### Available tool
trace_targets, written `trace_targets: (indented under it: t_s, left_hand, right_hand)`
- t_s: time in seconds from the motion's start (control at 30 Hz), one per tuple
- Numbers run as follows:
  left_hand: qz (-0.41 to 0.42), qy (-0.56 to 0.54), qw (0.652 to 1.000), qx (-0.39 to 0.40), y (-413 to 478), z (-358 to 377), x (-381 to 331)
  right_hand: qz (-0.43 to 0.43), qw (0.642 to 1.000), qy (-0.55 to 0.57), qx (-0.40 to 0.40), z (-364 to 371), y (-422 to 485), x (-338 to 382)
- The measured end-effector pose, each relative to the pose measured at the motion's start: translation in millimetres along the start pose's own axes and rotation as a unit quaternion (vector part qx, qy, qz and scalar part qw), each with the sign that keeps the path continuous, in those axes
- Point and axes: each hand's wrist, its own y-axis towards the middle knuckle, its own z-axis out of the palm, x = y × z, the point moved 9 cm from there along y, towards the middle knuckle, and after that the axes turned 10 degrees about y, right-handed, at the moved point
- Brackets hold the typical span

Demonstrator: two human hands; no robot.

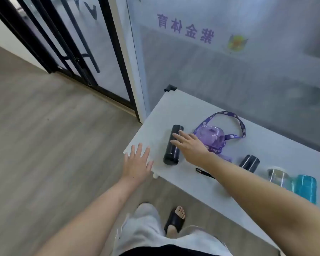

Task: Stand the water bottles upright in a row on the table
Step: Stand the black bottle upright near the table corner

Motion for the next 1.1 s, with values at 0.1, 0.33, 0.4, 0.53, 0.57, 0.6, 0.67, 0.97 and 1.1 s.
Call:
trace_targets:
  t_s: [0.1, 0.33, 0.4, 0.53, 0.57, 0.6, 0.67, 0.97, 1.1]
  left_hand:
    - [0.002, 0.017, 1.0, 0.01, 29.5, 4.9, 12.3]
    - [0.073, 0.019, 0.996, 0.052, 103.6, 19.1, 32.2]
    - [0.095, 0.015, 0.993, 0.062, 122.6, 20.5, 37.1]
    - [0.128, 0.012, 0.989, 0.078, 159.5, 21.6, 51.4]
    - [0.137, 0.013, 0.987, 0.079, 168.5, 20.5, 53.1]
    - [0.144, 0.013, 0.986, 0.083, 177.3, 18.7, 54.3]
    - [0.158, 0.01, 0.984, 0.085, 194.7, 12.8, 52.2]
    - [0.226, 0.034, 0.97, 0.082, 258.7, 5.5, 2.0]
    - [0.25, 0.043, 0.963, 0.095, 283.6, 5.3, -22.2]
  right_hand:
    - [-0.033, 0.997, -0.023, 0.06, 7.2, 37.8, -6.7]
    - [-0.091, 0.985, -0.047, 0.136, 35.7, 89.4, -19.9]
    - [-0.108, 0.984, -0.056, 0.134, 42.7, 97.7, -22.6]
    - [-0.088, 0.995, -0.007, 0.054, 32.1, 108.6, -42.5]
    - [-0.061, 0.998, 0.024, 0.023, 26.2, 110.3, -52.1]
    - [-0.023, 0.998, 0.06, -0.008, 21.1, 111.5, -63.5]
    - [0.079, 0.98, 0.16, -0.088, 7.0, 112.4, -87.3]
    - [0.368, 0.664, 0.568, -0.317, 16.4, 104.4, -158.0]
    - [0.381, 0.601, 0.591, -0.379, 26.0, 106.5, -167.2]
